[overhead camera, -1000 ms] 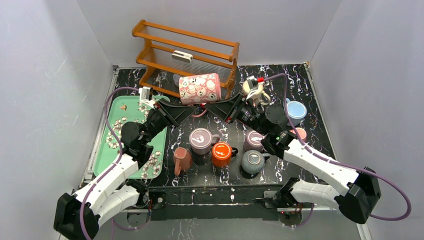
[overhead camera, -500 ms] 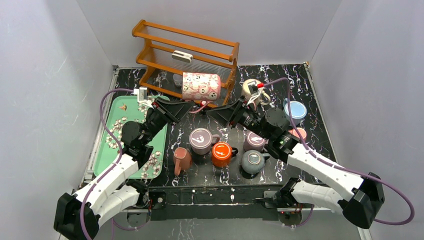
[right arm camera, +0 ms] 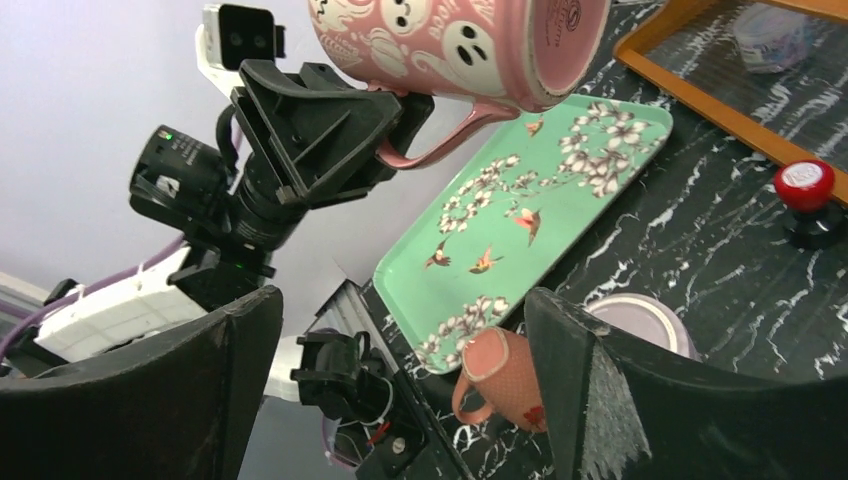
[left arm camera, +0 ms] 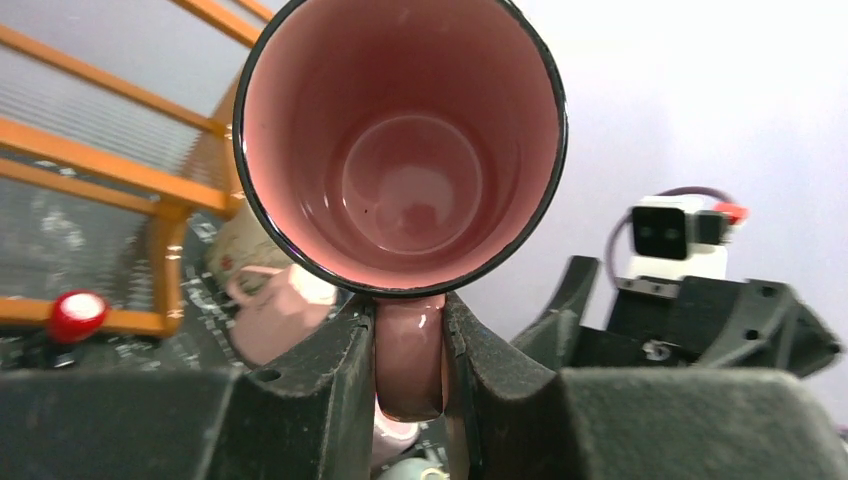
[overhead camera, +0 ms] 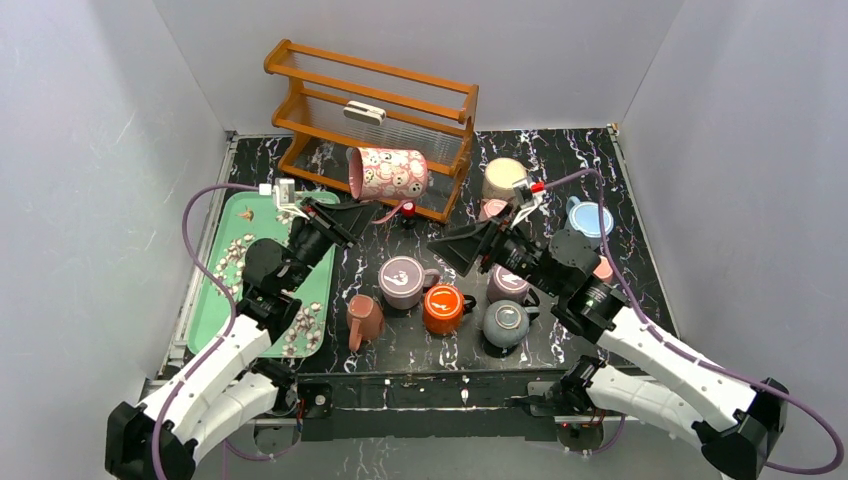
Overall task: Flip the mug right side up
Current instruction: Turn over the cup at the center of the board, then place the cup on the tray.
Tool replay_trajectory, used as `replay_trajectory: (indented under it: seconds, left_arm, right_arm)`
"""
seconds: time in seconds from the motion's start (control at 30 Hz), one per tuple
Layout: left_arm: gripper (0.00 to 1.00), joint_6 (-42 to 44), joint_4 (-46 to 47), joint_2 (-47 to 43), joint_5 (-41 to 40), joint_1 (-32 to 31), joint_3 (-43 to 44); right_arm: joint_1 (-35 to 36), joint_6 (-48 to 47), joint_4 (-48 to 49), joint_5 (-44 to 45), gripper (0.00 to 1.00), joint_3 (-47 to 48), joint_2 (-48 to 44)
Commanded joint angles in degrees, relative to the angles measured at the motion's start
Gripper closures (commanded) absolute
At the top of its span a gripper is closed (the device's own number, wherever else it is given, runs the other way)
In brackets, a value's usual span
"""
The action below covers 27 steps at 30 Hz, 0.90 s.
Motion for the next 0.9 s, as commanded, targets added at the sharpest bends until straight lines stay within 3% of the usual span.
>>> replay_trajectory:
  seconds: [0.0, 0.2, 0.37, 0.7, 0.87]
  left_arm:
    - [1.00, 11.0, -7.8, -4.8, -7.8, 0.2, 7.1]
    - [1.00, 22.1, -24.7, -5.8, -16.0, 0.2, 12.1]
    - [1.00, 29.2, -33.5, -5.9, -25.2, 0.2, 14.8]
    - [1.00, 37.4, -41.4, -2.2, -41.2, 0.2, 15.7]
    - [1.00, 40.6, -43.5, 0.6, -50.0, 0.3, 16.3]
  right_arm:
    - [0.0, -3.7, -10.0, 2.8, 0.01, 2.5, -3.7]
    - [0.0, -4.6, -20.6, 9.2, 0.01, 3.5, -8.3]
    - [0.0, -5.5, -21.4, 10.9, 0.01, 1.7, -12.2]
    - [0.0, -5.2, -31.9, 16.8, 0.01, 4.5, -11.7]
    - [0.0, -5.2, -31.6, 17.7, 0.01, 3.7, -12.8]
